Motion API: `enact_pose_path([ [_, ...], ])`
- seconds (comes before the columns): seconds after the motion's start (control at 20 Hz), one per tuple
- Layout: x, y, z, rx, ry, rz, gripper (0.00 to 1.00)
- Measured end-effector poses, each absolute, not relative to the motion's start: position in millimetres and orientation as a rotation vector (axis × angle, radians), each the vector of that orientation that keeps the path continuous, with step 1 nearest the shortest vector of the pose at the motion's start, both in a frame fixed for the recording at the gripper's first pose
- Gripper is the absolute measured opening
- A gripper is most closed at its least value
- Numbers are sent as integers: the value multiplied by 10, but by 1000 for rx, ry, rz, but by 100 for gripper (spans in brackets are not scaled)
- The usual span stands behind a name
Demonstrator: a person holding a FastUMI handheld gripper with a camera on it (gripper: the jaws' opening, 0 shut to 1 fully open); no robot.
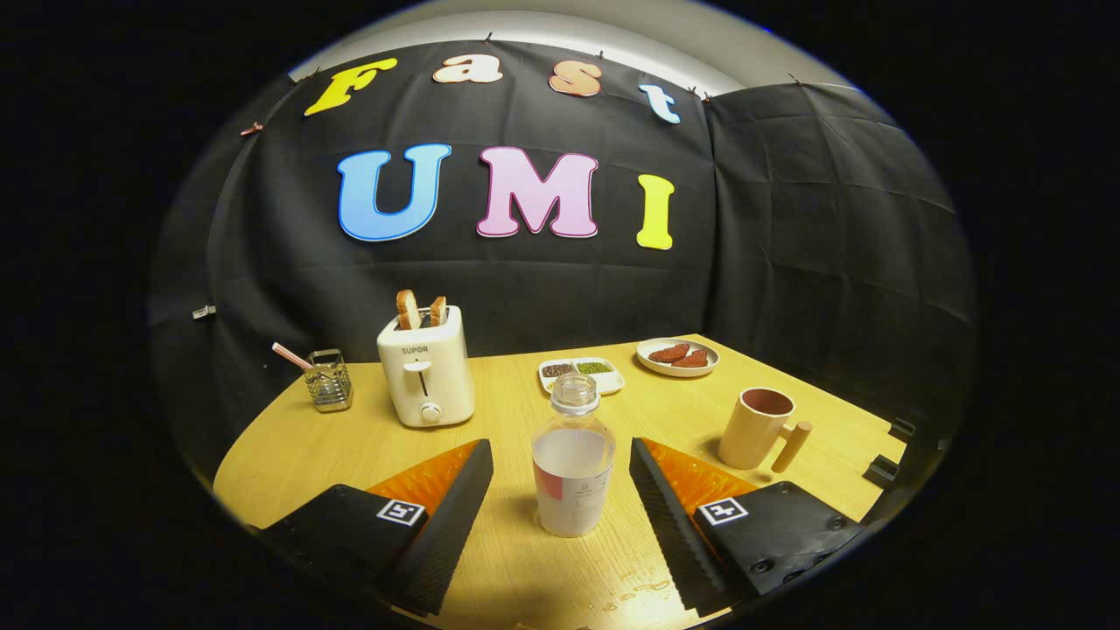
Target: Take the bottle from table, then pour the juice into the cup, finally place the bottle on the coaster
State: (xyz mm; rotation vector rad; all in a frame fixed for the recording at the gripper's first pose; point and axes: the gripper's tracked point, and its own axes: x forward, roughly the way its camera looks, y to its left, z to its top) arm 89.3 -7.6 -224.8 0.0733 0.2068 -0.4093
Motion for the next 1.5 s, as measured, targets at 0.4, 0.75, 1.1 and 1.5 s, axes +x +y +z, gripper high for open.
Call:
enact_pose_path([
  [0.4, 1243, -314, -2653, 0, 260, -442, 97],
  [0.75, 1439, -358, -2849, -5, 270, -434, 97],
  [1.1, 1511, -391, -2829, 7, 251, -432, 80],
  [1.5, 1454, -456, -2760, 55, 269, -420, 74],
])
